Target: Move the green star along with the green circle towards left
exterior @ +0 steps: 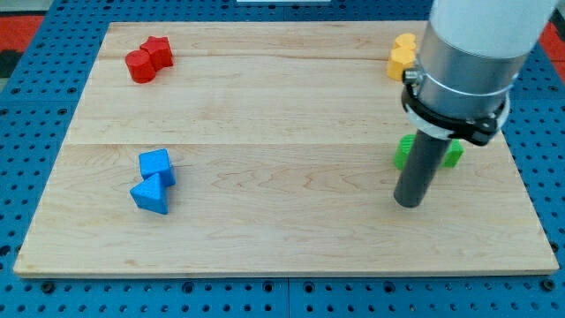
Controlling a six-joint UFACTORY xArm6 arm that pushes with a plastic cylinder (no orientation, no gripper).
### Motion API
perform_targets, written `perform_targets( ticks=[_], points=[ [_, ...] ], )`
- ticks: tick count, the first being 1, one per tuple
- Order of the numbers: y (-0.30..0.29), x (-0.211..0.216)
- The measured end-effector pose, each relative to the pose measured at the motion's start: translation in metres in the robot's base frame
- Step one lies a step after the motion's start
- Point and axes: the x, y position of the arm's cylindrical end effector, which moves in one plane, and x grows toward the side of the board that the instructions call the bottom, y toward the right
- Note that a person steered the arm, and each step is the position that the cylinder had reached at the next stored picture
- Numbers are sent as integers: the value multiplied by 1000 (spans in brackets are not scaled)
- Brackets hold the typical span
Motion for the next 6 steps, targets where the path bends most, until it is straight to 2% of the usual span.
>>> perform_targets(
  ticks=[1,2,3,4,6],
  points=[
    [63,1],
    [124,-42],
    [130,-75],
    [105,-77],
    [4,-77]
  ],
)
